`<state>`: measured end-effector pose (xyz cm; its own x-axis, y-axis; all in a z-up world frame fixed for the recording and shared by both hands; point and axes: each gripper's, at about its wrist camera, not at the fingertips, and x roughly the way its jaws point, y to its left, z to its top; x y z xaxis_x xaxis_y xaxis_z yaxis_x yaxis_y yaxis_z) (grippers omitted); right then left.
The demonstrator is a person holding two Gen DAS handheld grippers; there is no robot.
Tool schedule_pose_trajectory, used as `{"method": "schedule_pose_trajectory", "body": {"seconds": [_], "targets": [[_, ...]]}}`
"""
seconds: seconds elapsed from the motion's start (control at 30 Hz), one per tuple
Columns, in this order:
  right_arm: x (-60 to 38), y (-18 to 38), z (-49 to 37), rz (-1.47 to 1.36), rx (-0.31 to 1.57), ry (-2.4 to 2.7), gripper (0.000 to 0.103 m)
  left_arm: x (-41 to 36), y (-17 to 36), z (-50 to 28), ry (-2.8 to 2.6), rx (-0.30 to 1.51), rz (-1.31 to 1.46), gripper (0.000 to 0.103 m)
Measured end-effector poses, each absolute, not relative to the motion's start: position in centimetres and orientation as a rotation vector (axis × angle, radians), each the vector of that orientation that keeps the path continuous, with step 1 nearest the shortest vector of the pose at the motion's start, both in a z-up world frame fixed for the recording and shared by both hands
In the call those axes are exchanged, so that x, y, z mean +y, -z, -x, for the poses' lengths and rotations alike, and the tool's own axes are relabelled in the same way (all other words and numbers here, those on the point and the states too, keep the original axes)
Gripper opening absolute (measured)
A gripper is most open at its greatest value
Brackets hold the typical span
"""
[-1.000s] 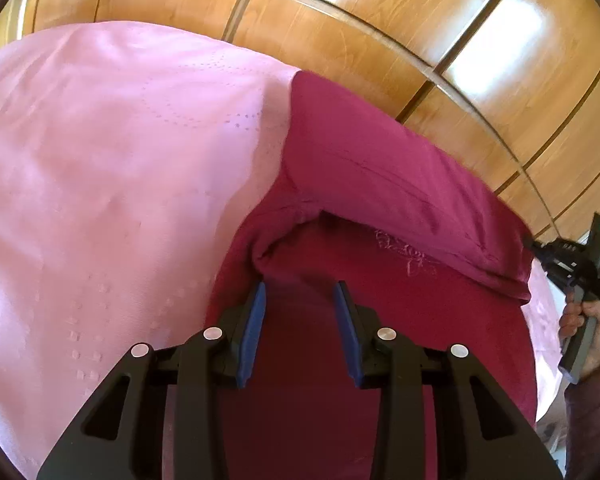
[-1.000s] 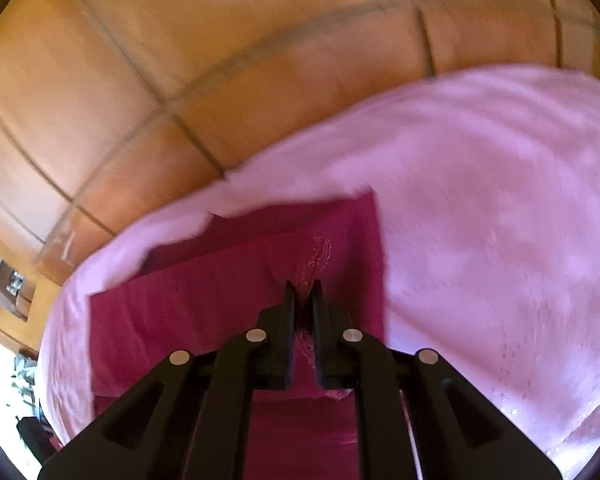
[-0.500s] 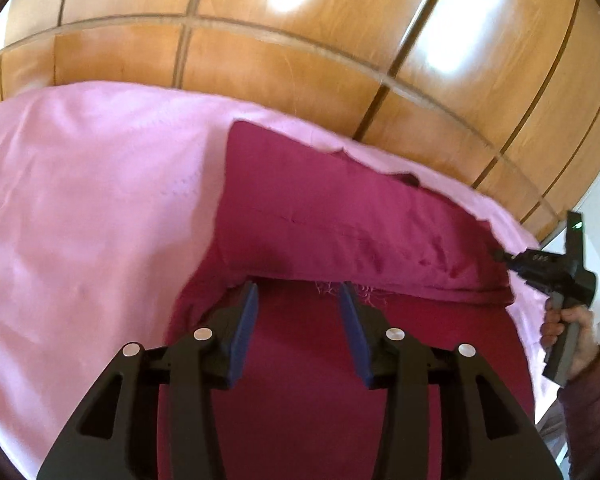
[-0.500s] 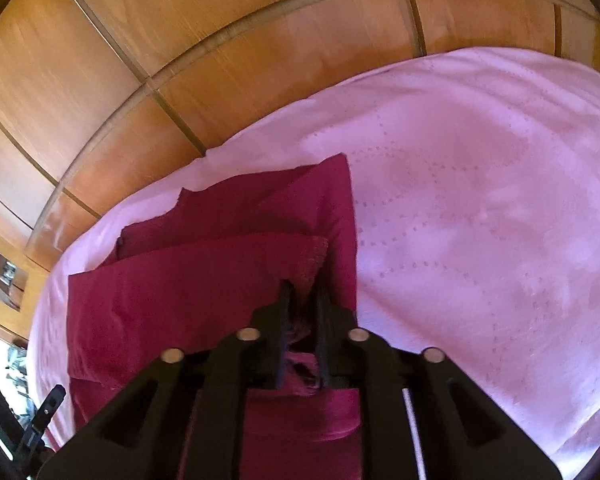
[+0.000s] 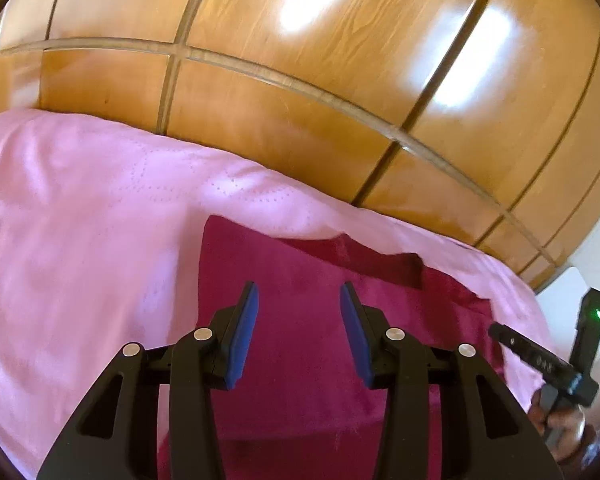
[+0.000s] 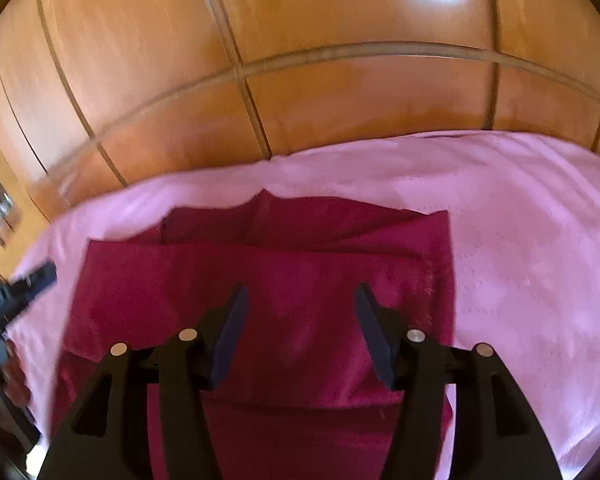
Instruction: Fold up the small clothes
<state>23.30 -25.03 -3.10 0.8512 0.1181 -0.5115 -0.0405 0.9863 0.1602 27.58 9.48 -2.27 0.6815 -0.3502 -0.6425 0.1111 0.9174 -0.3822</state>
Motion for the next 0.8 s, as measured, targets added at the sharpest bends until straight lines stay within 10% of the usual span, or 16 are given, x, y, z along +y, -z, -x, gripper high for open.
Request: {"method": "schedule_pose_trajectory", "body": {"seconds": [0.5,0.8], "targets": [[-26.8,8.6,-24.9,-0.07,0.535,0.02,0.058,9.4,7.8,-29.6,0.159,0.876,0.216,0.041],[-24.7,7.0,-21.0,-0.022,0.527,-0.014,0.081,8.5,7.1,-22.8,0.195,0.861,0.133,0.05]]}}
